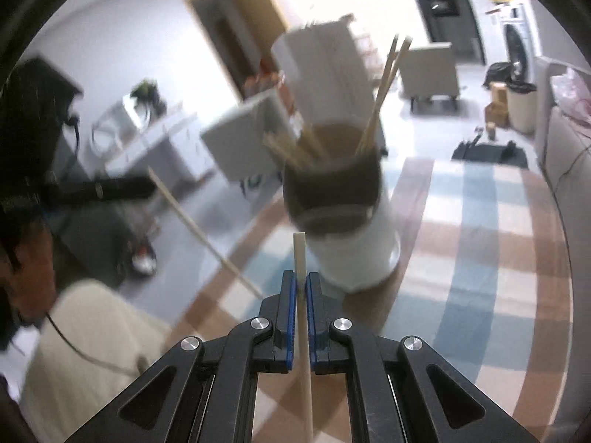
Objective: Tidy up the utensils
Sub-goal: 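Carry both held chopsticks upright over the white holder, then lower the chopsticks into the holder and open both tools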
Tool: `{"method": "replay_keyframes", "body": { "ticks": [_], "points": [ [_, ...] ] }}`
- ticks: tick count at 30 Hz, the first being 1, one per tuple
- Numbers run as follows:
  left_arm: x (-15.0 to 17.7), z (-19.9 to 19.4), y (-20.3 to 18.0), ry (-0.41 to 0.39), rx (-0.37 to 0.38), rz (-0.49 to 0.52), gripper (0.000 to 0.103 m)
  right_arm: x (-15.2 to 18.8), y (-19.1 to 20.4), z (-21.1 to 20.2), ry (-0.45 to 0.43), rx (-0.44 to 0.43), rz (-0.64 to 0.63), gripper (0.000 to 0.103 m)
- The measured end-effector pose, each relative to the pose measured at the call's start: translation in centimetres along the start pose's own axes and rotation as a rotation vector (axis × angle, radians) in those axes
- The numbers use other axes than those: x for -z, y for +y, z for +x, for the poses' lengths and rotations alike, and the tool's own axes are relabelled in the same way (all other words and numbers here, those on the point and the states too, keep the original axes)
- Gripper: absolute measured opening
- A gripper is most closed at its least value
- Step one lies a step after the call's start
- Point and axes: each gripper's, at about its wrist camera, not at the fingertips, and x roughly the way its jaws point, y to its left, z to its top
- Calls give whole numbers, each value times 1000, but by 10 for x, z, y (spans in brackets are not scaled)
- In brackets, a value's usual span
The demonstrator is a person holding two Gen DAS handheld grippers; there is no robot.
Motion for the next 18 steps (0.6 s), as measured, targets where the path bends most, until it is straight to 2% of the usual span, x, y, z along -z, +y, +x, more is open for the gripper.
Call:
{"method": "replay_keyframes", "body": {
  "ticks": [4, 8, 18],
  "points": [
    [-18, -13, -4, -33, -3, 13, 0, -32, 6, -26, -153, 11, 20, 4],
    [-44, -26, -2, -77, -13, 16, 0, -80, 11, -38, -303, 35, 36, 4],
    [-113, -40, 13, -193, -43, 36, 0, -175, 7, -15, -532, 123, 91, 4]
  ]
}}
